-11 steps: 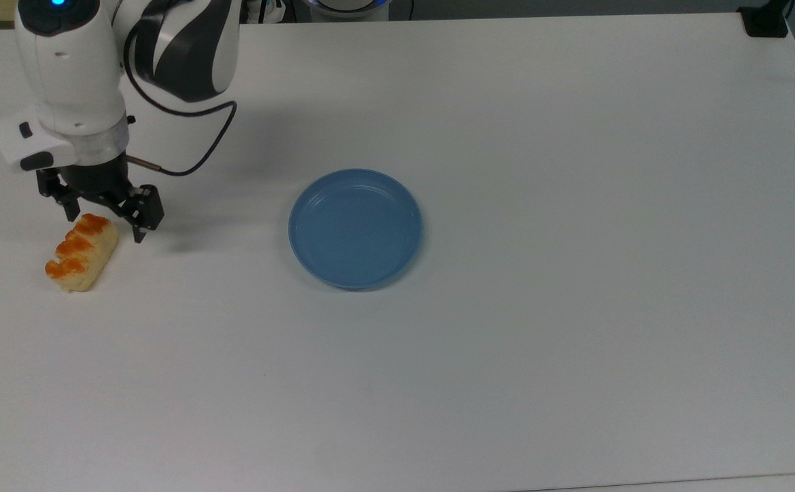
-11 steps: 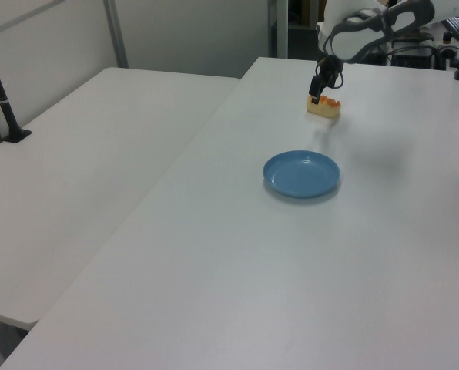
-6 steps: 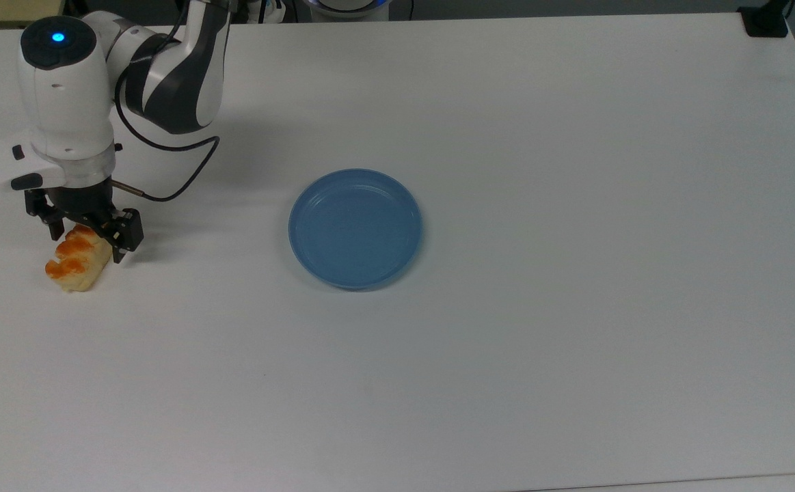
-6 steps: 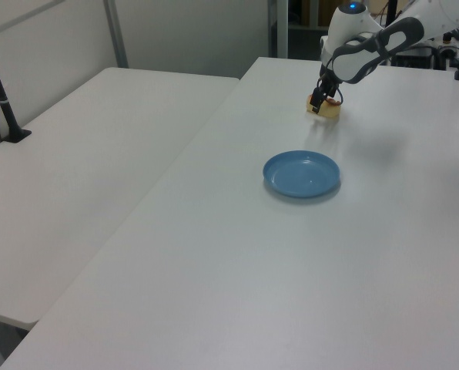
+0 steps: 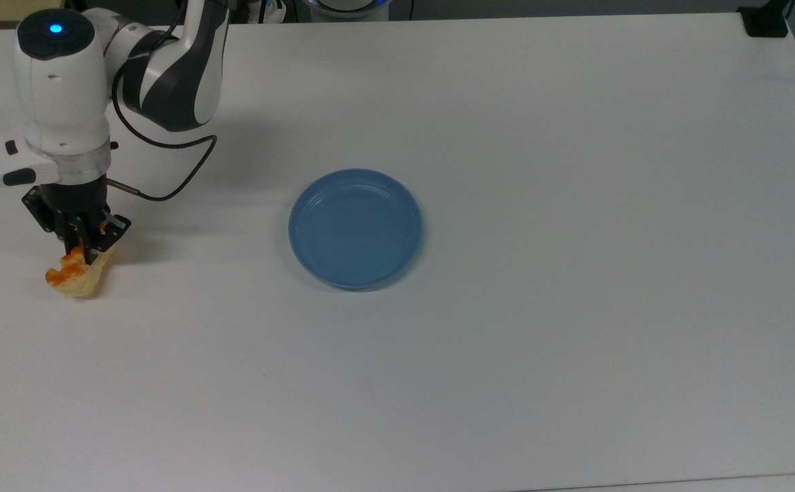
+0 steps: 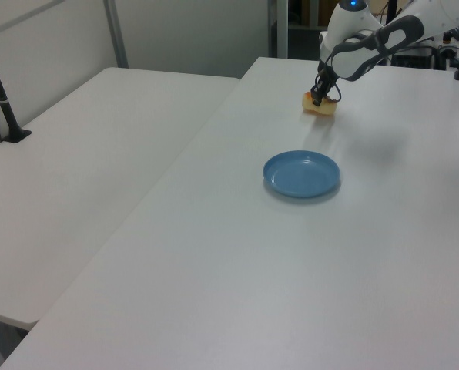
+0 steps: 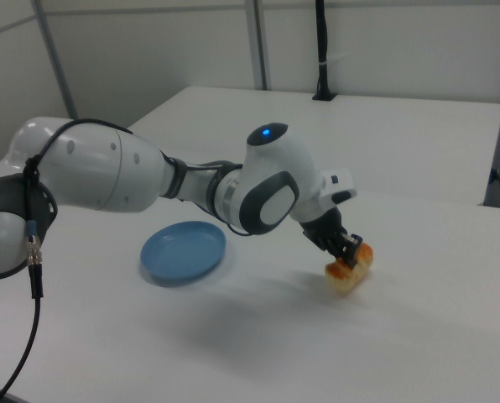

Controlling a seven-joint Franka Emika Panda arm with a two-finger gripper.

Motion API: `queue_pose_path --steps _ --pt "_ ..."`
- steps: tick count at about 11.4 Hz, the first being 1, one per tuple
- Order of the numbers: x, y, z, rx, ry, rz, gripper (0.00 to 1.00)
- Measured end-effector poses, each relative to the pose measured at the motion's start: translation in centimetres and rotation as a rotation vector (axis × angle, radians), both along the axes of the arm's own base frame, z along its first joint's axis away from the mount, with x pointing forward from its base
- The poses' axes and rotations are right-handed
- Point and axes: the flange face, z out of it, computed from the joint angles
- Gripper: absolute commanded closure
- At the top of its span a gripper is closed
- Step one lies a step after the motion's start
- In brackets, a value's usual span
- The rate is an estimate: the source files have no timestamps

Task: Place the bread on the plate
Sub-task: 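Carry the held bread roll over the blue plate and lower it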

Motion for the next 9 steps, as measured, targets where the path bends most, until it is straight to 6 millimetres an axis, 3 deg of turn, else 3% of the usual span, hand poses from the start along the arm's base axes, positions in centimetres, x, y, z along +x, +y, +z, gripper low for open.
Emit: queue_pose_path --steps 1,3,5,7,8,9 --pt "0.3 1.4 1.3 0.010 -0.001 0.014 0.83" --pt "0.8 7.4 4.5 0.067 0.061 0.070 0.82" --pt "0.9 17.3 7.2 0.138 0.157 0.167 0.81" --pt "0.7 27.7 7.7 0.169 0.185 0.193 0.79" --pt "0.3 31.5 7.1 0.176 0.193 0.197 0.73" --pt "-0.1 34.2 6.1 0.178 0.209 0.200 0.52"
